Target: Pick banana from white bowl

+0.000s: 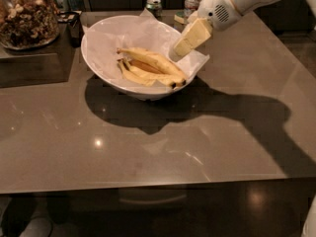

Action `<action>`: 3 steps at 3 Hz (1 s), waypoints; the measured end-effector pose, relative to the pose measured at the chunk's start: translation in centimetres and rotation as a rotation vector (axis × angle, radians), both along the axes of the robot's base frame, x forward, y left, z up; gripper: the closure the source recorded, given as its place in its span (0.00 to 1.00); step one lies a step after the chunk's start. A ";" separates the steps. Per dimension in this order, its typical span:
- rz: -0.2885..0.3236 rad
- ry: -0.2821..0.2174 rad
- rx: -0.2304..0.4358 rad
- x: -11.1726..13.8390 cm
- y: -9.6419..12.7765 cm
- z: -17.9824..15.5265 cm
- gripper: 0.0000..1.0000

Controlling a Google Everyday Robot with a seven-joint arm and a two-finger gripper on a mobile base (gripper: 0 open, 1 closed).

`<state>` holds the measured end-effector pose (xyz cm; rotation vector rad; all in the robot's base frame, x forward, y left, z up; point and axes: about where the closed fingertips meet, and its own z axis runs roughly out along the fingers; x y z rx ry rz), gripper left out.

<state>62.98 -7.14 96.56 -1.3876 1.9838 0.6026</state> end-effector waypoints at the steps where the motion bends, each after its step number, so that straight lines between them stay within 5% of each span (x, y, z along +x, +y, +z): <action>1: 0.001 0.001 0.002 0.1 0.1 -0.1 0.19; 3: 0.019 0.022 0.022 0.7 1.5 -1.1 0.31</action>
Offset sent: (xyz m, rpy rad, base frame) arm 0.0015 0.0011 -0.0011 0.0015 0.0010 0.0014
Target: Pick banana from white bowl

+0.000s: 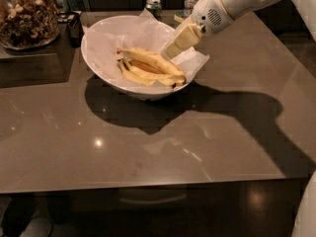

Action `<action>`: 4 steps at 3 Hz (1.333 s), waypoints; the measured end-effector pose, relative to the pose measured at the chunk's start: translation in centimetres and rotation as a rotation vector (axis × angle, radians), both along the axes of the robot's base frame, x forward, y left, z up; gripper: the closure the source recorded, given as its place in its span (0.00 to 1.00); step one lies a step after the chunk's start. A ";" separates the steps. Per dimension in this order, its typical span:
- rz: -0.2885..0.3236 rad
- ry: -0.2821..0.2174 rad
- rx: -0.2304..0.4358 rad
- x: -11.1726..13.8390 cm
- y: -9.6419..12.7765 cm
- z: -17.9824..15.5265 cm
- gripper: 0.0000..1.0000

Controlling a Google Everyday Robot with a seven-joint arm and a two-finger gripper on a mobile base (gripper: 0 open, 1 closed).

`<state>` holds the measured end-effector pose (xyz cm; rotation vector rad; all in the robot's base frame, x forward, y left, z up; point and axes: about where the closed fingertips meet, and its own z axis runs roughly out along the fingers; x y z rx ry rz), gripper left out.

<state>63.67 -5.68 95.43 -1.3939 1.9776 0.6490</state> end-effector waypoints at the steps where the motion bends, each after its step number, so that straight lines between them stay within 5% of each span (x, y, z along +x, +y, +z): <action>1: 0.034 0.041 0.001 1.1 2.3 -1.8 0.31; 4: 0.009 0.089 -0.005 3.8 5.0 -5.1 0.27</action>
Offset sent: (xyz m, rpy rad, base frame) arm 0.0318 0.0545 -0.0427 -0.0064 0.0906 0.0489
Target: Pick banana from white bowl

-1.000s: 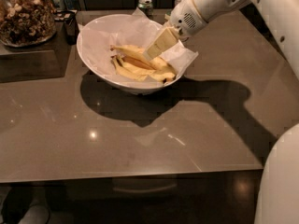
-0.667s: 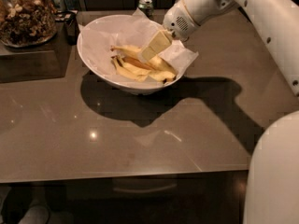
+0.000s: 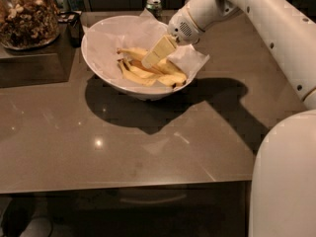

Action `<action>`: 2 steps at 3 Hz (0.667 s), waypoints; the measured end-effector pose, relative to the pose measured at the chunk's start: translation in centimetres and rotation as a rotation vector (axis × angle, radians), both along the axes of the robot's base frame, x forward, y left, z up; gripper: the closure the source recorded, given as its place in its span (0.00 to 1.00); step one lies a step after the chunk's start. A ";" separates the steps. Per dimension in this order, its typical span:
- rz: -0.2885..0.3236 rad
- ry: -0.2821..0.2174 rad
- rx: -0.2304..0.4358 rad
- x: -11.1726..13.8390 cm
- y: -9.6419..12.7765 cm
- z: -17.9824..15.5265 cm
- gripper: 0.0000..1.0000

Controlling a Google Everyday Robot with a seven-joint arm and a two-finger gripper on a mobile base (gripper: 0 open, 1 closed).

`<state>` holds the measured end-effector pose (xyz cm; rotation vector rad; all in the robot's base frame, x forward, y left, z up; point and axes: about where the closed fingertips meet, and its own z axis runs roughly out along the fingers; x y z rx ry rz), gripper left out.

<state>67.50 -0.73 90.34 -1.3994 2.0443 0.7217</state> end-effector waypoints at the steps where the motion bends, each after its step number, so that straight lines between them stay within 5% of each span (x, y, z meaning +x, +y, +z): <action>1: -0.026 0.017 -0.013 0.5 -0.3 -1.2 0.28; 2: -0.042 0.030 -0.023 0.9 -0.5 -2.2 0.31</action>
Offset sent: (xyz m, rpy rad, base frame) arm 0.0131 -0.0134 -0.0289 -0.0358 0.0379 -0.0706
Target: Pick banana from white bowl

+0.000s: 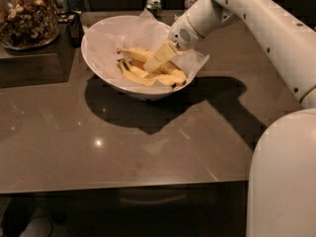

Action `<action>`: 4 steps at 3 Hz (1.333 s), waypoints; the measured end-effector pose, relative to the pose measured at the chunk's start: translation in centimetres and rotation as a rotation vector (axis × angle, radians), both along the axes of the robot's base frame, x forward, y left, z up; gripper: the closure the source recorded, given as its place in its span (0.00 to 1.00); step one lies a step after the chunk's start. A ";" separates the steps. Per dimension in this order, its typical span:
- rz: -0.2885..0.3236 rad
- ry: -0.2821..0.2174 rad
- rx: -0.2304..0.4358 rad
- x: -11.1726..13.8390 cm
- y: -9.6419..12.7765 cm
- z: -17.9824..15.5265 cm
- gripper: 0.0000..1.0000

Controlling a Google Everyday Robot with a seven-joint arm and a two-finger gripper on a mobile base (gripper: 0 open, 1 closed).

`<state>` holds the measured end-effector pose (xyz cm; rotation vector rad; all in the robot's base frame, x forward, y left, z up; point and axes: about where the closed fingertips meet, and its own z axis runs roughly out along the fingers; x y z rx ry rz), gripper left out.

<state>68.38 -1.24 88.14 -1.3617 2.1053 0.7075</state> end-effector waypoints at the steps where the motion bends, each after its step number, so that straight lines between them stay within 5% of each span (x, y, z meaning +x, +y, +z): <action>1: -0.002 0.001 -0.001 0.0 0.0 -0.1 0.50; 3: -0.021 -0.009 0.004 0.2 -0.4 -0.4 0.96; 4: -0.007 -0.049 0.037 -0.6 -0.7 1.6 1.00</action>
Offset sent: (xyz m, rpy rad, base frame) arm 0.0031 -0.0098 -0.0017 -0.0003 -0.0149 -0.0311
